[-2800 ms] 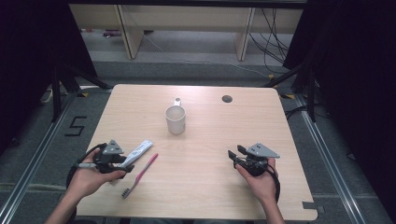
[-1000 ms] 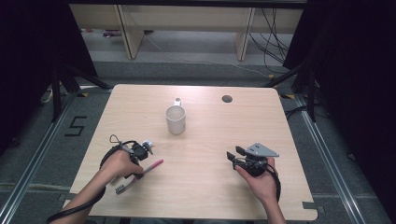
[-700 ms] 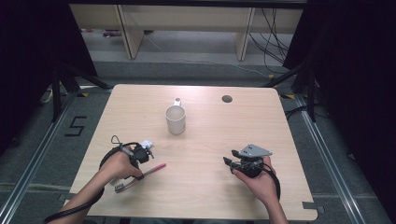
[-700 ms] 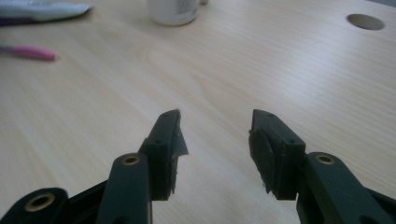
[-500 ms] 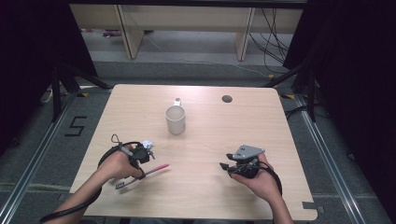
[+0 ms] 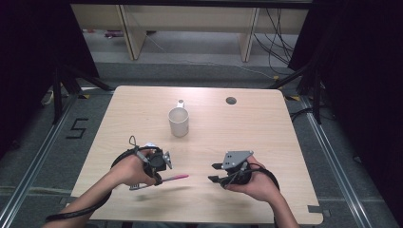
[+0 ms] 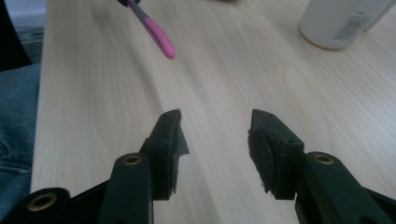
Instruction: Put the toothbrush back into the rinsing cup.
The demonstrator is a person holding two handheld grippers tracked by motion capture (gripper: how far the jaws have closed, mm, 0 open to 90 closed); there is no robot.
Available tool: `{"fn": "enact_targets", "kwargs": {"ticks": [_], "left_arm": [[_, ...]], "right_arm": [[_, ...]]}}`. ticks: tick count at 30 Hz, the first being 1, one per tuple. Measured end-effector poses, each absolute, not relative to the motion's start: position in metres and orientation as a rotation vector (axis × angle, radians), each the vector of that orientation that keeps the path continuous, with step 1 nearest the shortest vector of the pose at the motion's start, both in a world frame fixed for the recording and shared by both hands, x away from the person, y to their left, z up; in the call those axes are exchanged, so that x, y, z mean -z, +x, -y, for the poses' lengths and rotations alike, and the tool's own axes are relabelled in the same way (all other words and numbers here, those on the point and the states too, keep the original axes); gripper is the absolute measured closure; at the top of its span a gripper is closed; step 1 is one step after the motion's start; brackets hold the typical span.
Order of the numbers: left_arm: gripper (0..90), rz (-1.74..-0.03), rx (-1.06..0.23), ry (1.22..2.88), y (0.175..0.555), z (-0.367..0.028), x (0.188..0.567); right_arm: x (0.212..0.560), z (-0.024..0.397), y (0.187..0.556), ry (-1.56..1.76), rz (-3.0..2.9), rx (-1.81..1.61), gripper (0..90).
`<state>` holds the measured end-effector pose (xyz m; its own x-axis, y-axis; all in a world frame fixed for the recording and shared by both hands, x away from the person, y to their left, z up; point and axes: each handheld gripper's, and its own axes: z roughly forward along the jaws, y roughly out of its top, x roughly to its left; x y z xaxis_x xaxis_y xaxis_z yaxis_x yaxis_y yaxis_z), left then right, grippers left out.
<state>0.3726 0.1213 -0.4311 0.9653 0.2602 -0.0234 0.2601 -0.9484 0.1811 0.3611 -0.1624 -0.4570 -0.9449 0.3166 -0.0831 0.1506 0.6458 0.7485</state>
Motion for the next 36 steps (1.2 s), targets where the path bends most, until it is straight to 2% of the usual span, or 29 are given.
{"fn": "enact_targets", "kwargs": {"ticks": [20,36], "left_arm": [[81.6,-0.245,-0.042,2.921,0.372,-0.095,0.420],[82.0,-0.264,-0.033,2.915,0.371,-0.091,0.417]], "right_arm": [[0.454,0.128,0.356,0.253,-2.675,-1.282,56.3],[0.472,0.118,0.356,0.260,-2.723,-1.247,54.6]]}}
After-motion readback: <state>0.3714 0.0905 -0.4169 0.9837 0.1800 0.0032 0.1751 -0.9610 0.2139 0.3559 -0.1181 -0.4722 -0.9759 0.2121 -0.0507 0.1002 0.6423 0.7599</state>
